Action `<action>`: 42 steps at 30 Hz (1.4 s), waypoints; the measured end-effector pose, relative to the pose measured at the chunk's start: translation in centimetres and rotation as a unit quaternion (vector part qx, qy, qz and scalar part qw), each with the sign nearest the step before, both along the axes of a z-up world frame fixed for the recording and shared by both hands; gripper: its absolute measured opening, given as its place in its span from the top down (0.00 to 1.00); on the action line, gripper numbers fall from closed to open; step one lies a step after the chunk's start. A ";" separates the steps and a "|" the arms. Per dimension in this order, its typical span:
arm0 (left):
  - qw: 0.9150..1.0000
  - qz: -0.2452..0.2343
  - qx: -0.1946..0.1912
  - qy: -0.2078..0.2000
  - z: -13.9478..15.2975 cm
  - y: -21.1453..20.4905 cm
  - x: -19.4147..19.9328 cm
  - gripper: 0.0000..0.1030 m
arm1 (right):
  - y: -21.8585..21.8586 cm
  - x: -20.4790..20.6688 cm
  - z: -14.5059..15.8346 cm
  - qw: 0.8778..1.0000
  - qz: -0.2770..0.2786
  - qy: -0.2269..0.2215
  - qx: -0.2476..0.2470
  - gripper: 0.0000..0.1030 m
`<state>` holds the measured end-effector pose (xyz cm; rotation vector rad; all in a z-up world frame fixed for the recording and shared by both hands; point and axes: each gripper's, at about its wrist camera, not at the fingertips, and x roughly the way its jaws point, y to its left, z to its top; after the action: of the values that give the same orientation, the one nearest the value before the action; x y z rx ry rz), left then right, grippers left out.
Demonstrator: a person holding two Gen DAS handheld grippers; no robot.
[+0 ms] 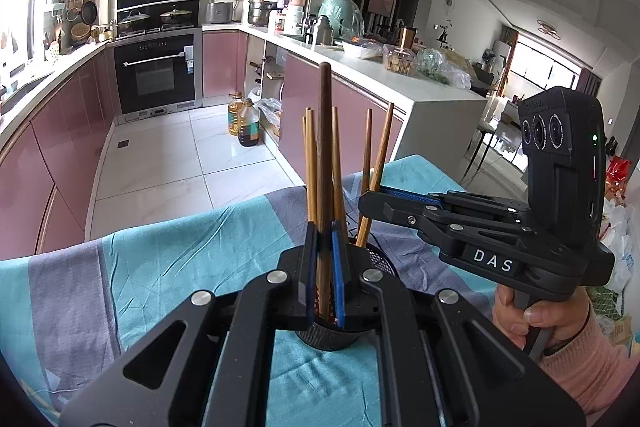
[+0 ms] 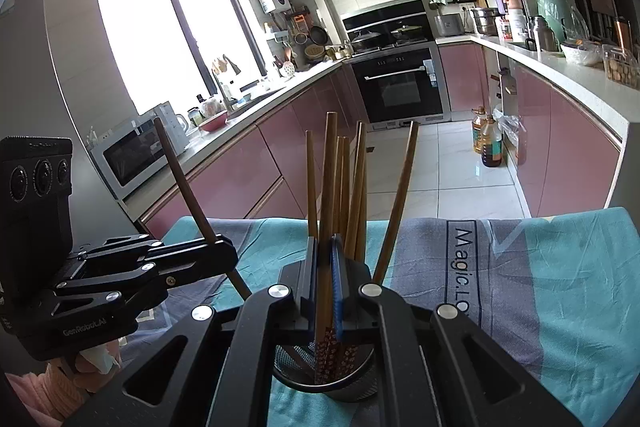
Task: Organize utensils
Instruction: 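Push both chopsticks down into the cup and settle them, then open both grippers to release the chopsticks and pull back from the cup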
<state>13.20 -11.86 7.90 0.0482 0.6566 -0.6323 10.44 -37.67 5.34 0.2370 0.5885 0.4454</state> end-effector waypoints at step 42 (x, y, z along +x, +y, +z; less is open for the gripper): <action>0.980 0.172 -0.024 -0.101 -4.8 9.9 -4.6 0.06 | 2.8 -7.5 -1.0 0.992 -0.044 -0.092 -0.073 0.07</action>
<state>8.62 -1.98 3.11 -0.0465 0.4382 -0.3028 2.97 -34.89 4.34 0.0801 0.4266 0.3324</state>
